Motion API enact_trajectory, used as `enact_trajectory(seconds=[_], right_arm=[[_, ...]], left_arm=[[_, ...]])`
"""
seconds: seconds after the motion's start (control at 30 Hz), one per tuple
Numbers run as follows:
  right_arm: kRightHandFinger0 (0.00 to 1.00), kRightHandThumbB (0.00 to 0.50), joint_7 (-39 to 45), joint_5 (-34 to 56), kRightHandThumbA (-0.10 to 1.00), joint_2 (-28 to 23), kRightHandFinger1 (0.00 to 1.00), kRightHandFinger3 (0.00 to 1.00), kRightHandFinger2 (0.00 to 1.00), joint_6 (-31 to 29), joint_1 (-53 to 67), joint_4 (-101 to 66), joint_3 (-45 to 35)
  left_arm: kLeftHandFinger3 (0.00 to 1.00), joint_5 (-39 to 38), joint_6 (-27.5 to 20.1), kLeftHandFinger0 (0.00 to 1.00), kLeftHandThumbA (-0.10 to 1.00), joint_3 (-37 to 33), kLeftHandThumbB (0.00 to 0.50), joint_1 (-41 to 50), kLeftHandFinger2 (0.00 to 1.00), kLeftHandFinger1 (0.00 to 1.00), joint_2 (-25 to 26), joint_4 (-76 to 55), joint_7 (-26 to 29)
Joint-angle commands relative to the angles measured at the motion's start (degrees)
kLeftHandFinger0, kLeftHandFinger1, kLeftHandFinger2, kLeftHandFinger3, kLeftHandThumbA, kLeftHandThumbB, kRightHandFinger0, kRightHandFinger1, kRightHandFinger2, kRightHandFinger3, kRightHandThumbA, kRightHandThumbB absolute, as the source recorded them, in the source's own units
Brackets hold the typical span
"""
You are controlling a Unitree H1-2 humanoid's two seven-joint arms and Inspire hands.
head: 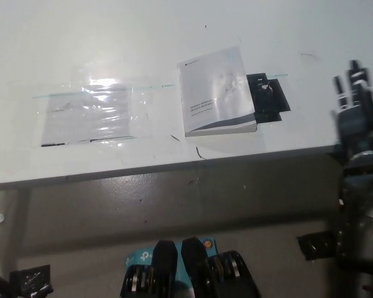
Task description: The robot uses its right hand to slide under the cover of the book kept in the middle of the desk and open it
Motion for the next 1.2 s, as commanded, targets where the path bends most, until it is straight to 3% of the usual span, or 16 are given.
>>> enact_trajectory(seconds=[0.0,0.07,0.17,0.3,0.37,0.4,0.43,0.5,0.57,0.73,0.97,1.0,1.1,1.17], right_arm=[[0.81,0.082,4.7,-1.9,0.85,0.6,0.89,1.00,1.00,-0.5,-4.0,3.8,2.3],[0.82,0.092,5.0,-2.0,0.85,0.7,0.90,1.00,1.00,-0.6,-4.0,4.6,2.5],[0.88,0.084,5.7,-2.6,0.84,0.6,0.98,1.00,1.00,-1.0,-5.8,8.0,2.7],[0.83,0.080,5.7,-4.3,0.83,0.5,0.92,1.00,1.00,-1.9,-7.6,11.4,2.6],[0.80,0.082,6.1,-4.4,0.82,0.4,0.89,1.00,0.98,-2.1,-8.3,12.8,2.3],[0.79,0.082,6.2,-4.5,0.82,0.4,0.89,1.00,0.98,-2.1,-8.4,13.1,2.1],[0.80,0.076,6.2,-4.8,0.82,0.4,0.88,1.00,0.97,-2.2,-8.9,13.8,2.1],[0.80,0.073,6.3,-5.0,0.82,0.4,0.88,1.00,0.97,-2.2,-9.2,14.3,1.9],[0.79,0.076,6.5,-5.4,0.83,0.5,0.89,1.00,0.95,-2.1,-9.8,15.6,2.0],[0.78,0.096,7.2,-6.5,0.83,0.9,0.90,1.00,0.94,-2.0,-10.5,17.1,2.4],[0.76,0.097,7.9,-8.3,0.84,1.8,0.92,1.00,0.97,-2.2,-10.2,18.3,3.1],[0.76,0.105,7.7,-8.4,0.83,2.2,0.92,1.00,0.97,-2.1,-10.2,18.6,3.1],[0.77,0.102,8.3,-8.6,0.82,2.8,0.91,1.00,0.95,-2.2,-10.0,19.2,3.1],[0.74,0.108,8.4,-8.6,0.81,3.4,0.87,1.00,0.94,-2.1,-10.1,19.5,3.1]], left_arm=[[0.89,0.1,-1.0,1.00,0.57,-0.8,0.000,0.0,0.98,0.97,1.8,-0.7,-0.2],[0.95,-0.5,-0.9,1.00,0.57,-0.7,0.000,0.3,1.00,0.99,1.7,-1.1,-0.6],[0.89,-1.1,1.3,1.00,0.55,0.0,0.000,0.5,0.96,0.95,0.9,-3.7,0.7],[0.85,-1.1,0.6,1.00,0.51,0.0,0.000,0.5,0.93,0.91,1.1,-3.2,0.7],[0.87,-1.3,-0.2,1.00,0.50,0.3,0.001,0.1,0.95,0.95,1.2,-2.1,0.8],[0.87,-1.3,-0.2,1.00,0.50,0.2,0.001,0.2,0.95,0.95,1.2,-2.2,0.9],[0.93,-1.0,-0.3,1.00,0.54,-0.3,0.000,0.3,1.00,1.00,1.3,-2.2,0.5],[0.89,-1.1,-0.2,1.00,0.51,-0.1,0.000,0.4,1.00,1.00,1.1,-2.6,0.9],[0.90,-1.8,-0.7,1.00,0.48,0.4,0.000,0.1,0.98,0.95,1.2,-1.5,0.4],[0.92,-1.9,-0.7,1.00,0.44,0.7,0.000,0.1,0.98,0.95,1.1,-1.5,1.3],[0.98,-1.7,0.1,1.00,0.54,-0.4,0.000,0.2,1.00,0.99,2.0,-1.0,-0.1],[0.92,-2.4,1.2,1.00,0.54,0.4,0.009,0.3,0.98,0.95,1.7,-1.6,0.3],[0.94,-2.1,0.5,1.00,0.55,0.0,0.000,0.1,0.97,0.94,2.1,-0.8,-0.1],[0.90,-1.2,0.3,1.00,0.53,-0.5,0.000,0.0,0.93,0.91,2.0,-0.9,1.1]])
